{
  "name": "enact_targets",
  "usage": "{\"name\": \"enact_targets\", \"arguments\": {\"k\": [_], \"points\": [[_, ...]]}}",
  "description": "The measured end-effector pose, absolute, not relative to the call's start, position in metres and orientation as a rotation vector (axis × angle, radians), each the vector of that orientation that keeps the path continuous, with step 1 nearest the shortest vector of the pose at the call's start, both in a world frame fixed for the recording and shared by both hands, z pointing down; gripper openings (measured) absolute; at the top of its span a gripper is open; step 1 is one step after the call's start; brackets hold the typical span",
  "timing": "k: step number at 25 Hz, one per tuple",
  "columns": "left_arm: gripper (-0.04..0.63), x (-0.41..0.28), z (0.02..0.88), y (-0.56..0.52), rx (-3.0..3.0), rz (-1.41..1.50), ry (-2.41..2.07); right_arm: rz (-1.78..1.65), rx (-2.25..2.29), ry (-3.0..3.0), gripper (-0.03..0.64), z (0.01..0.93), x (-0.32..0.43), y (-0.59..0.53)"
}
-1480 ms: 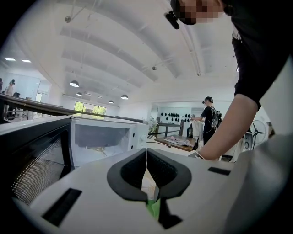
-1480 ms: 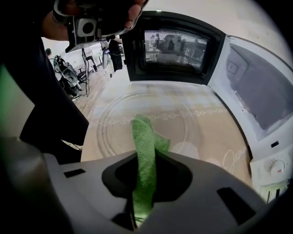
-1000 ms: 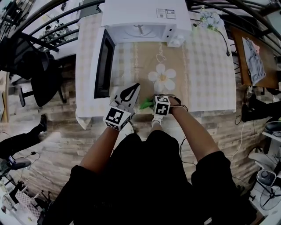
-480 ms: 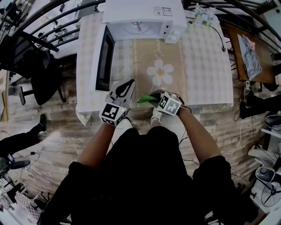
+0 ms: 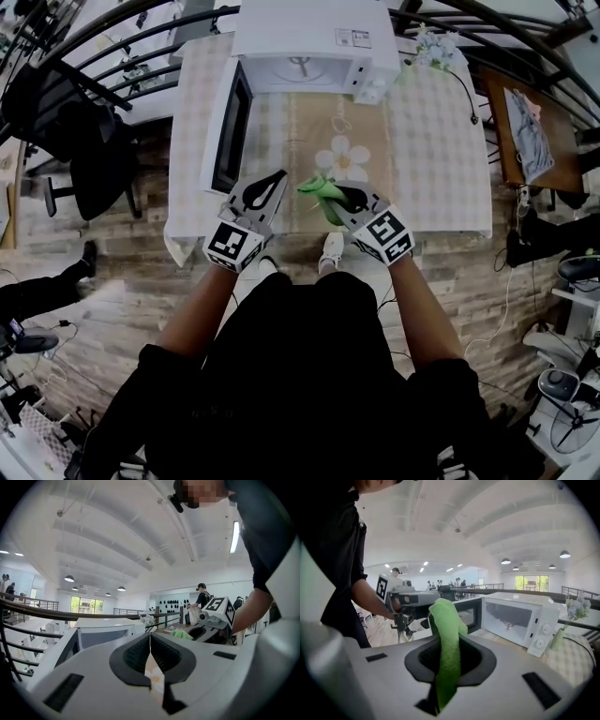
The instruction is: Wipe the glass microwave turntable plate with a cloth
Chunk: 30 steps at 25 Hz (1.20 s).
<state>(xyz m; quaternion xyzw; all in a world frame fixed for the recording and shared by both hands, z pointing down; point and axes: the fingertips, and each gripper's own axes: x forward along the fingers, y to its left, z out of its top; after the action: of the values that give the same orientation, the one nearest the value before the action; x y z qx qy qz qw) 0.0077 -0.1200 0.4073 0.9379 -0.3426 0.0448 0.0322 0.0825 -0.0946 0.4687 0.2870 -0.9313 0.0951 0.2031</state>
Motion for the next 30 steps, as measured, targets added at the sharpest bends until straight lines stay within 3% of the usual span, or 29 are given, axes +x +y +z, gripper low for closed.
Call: {"name": "enact_targets", "arguments": {"k": [14, 30], "points": [[0.021, 0.002, 0.355, -0.086, 2.938, 0.079, -0.940, 0.086, 1.064, -2.814, 0.054, 0.354, 0.089, -0.074], [0.021, 0.001, 0.326, -0.079, 2.943, 0.021, -0.963, 0.047, 1.214, -2.899, 0.054, 0.313, 0.082, -0.072]]}}
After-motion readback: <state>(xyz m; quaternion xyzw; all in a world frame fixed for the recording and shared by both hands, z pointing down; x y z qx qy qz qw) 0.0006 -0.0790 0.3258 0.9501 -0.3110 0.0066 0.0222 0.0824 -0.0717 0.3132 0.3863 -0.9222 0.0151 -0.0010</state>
